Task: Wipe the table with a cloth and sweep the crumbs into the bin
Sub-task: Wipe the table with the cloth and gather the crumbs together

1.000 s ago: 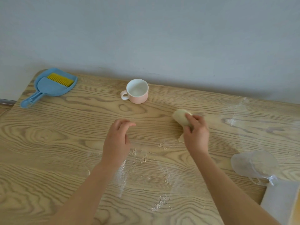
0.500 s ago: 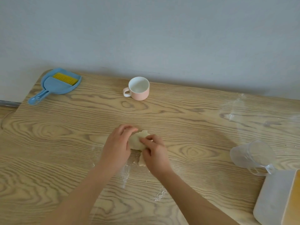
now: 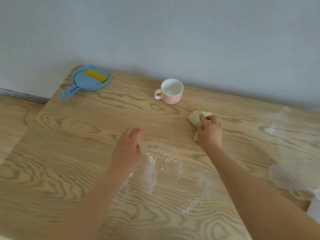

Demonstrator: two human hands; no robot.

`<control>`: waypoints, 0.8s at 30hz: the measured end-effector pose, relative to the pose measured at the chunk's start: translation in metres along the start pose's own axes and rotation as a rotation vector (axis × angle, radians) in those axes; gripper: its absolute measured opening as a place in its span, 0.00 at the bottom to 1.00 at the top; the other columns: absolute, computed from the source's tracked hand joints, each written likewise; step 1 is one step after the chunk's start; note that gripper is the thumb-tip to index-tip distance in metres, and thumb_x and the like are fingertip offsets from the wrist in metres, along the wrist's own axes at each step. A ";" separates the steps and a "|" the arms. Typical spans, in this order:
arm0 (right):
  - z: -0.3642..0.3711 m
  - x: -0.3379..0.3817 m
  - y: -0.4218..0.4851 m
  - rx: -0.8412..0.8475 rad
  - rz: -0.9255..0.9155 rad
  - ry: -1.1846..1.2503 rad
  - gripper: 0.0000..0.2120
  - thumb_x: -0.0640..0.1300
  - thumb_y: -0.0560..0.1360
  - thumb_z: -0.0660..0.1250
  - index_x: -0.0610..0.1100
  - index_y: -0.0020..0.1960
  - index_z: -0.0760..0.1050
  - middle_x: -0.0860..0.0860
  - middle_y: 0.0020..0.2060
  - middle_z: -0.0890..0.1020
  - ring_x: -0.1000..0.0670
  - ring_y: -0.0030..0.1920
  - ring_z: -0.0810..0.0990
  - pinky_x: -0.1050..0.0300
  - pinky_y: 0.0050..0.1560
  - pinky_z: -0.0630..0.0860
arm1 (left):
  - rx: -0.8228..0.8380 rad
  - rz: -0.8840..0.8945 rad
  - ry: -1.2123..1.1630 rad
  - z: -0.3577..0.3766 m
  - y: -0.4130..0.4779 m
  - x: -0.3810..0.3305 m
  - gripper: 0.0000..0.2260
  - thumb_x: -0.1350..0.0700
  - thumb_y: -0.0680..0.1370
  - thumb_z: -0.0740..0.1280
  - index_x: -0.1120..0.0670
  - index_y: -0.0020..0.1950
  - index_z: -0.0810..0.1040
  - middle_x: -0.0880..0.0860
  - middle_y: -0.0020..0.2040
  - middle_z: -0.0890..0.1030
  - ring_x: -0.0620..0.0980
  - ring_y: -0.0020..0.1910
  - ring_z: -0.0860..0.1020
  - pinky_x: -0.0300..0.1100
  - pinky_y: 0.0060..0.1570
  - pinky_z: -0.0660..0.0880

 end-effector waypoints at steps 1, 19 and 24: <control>0.009 0.019 -0.004 0.023 -0.066 0.026 0.22 0.35 0.76 0.57 0.44 0.68 0.69 0.45 0.64 0.69 0.42 0.59 0.66 0.53 0.61 0.66 | -0.001 -0.015 -0.005 -0.001 0.000 0.002 0.22 0.68 0.75 0.58 0.49 0.65 0.72 0.45 0.64 0.69 0.44 0.63 0.68 0.44 0.62 0.69; -0.036 -0.006 -0.036 -0.123 -0.003 0.408 0.17 0.35 0.73 0.64 0.45 0.61 0.78 0.51 0.53 0.76 0.48 0.52 0.76 0.58 0.54 0.72 | -0.045 0.030 -0.094 0.008 -0.002 -0.011 0.23 0.70 0.74 0.60 0.50 0.63 0.74 0.46 0.61 0.71 0.44 0.61 0.69 0.38 0.59 0.68; -0.073 -0.091 -0.034 -0.285 0.202 0.216 0.18 0.35 0.75 0.61 0.43 0.64 0.75 0.47 0.57 0.74 0.45 0.56 0.72 0.57 0.56 0.68 | -0.007 0.113 -0.099 0.028 0.001 -0.038 0.22 0.71 0.72 0.60 0.52 0.62 0.75 0.47 0.60 0.72 0.45 0.60 0.70 0.40 0.61 0.68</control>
Point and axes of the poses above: each hand's wrist, its own y-axis towards the middle knuckle, its own z-axis out of the palm, x = y × z, the point moved 8 cm from there along y, towards the middle knuckle
